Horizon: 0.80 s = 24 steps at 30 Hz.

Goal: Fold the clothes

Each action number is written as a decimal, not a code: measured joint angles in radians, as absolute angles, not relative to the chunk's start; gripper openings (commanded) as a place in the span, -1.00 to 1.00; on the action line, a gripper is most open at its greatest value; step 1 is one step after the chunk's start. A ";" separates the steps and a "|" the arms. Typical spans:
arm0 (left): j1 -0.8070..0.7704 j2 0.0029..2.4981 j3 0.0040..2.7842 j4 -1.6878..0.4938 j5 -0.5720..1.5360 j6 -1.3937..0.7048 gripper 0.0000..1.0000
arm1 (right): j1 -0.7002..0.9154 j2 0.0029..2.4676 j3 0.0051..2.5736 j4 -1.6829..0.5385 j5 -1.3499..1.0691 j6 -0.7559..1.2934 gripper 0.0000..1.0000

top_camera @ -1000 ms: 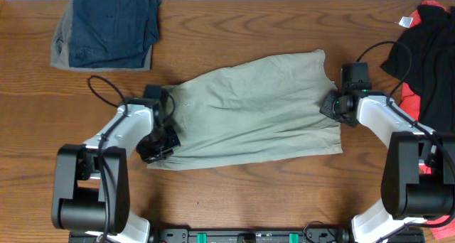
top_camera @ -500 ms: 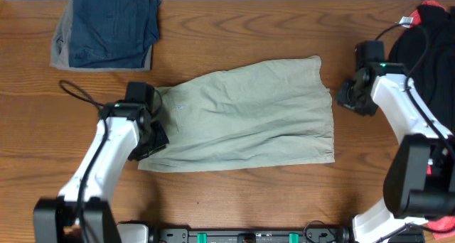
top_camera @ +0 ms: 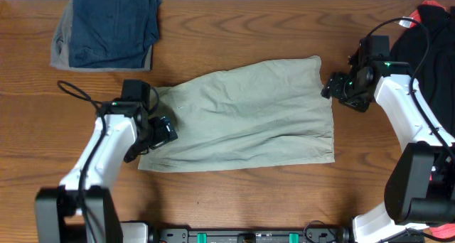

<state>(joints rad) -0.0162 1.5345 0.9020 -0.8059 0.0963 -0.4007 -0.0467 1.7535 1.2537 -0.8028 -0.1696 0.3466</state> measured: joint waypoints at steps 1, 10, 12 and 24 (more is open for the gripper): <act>-0.012 1.555 0.902 -0.791 0.112 -0.387 0.98 | -0.047 1.753 1.253 -0.797 -0.171 0.344 0.47; -0.008 1.601 0.902 -0.736 0.167 -0.328 -0.17 | -0.046 1.753 1.250 -0.772 -0.177 0.331 0.50; -0.008 1.601 0.902 -0.733 0.171 -0.322 -0.24 | -0.047 1.753 1.248 -0.772 -0.178 0.331 0.53; 0.001 1.601 0.902 -0.731 0.096 -0.321 0.01 | -0.046 1.753 1.133 -0.681 -0.180 0.328 0.63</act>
<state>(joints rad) 0.0006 1.6009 0.9020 -0.7311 0.0963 -0.3210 -0.0463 1.7535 1.1328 -0.6807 -0.1799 0.3283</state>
